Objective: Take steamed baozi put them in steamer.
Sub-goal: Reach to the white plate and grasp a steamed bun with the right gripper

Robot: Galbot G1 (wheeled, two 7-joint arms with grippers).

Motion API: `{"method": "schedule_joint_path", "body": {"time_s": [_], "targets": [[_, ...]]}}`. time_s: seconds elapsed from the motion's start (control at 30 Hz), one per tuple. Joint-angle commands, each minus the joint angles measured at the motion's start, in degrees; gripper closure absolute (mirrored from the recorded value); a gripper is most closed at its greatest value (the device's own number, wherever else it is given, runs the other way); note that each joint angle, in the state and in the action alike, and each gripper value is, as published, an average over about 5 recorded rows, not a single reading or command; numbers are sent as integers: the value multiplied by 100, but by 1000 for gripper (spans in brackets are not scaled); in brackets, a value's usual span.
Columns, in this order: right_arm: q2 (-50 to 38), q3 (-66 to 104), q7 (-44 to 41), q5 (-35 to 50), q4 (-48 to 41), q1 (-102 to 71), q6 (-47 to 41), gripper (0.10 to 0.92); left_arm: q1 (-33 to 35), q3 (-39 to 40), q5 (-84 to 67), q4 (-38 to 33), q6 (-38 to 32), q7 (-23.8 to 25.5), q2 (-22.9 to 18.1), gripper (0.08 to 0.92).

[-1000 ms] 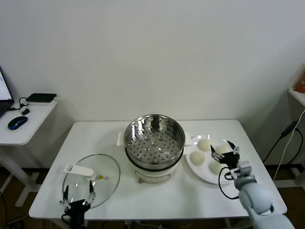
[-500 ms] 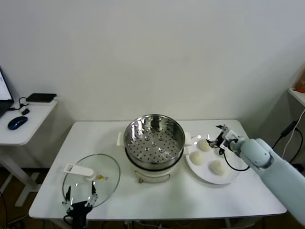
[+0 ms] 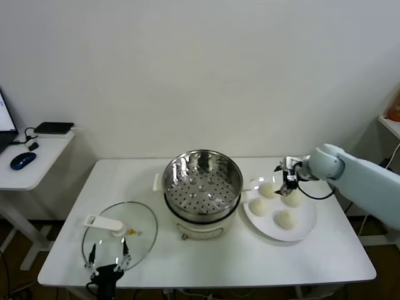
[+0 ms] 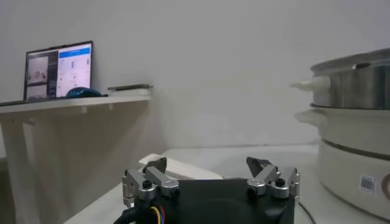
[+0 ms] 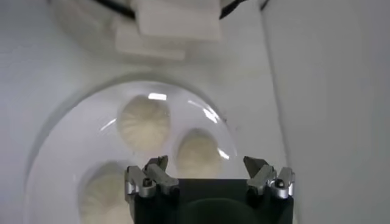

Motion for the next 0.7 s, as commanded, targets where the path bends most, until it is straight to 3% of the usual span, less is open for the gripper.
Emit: {"method": "schedule_joint_path", "body": {"time_s": [0.03,0.3,0.7], "targets": [[748,-1444,-938,161,-1399,1165,842,203,-4,3,13,46,-19,1,-12,177],[1643,-1002,-1010,38,-2635,616,1051,203,-41,-50,-7,129,-29,13,49,177],[2138,-553,-954,-142,-3108,-147,947,203,-90,-57,-2,195,-20,31,75,177]]}}
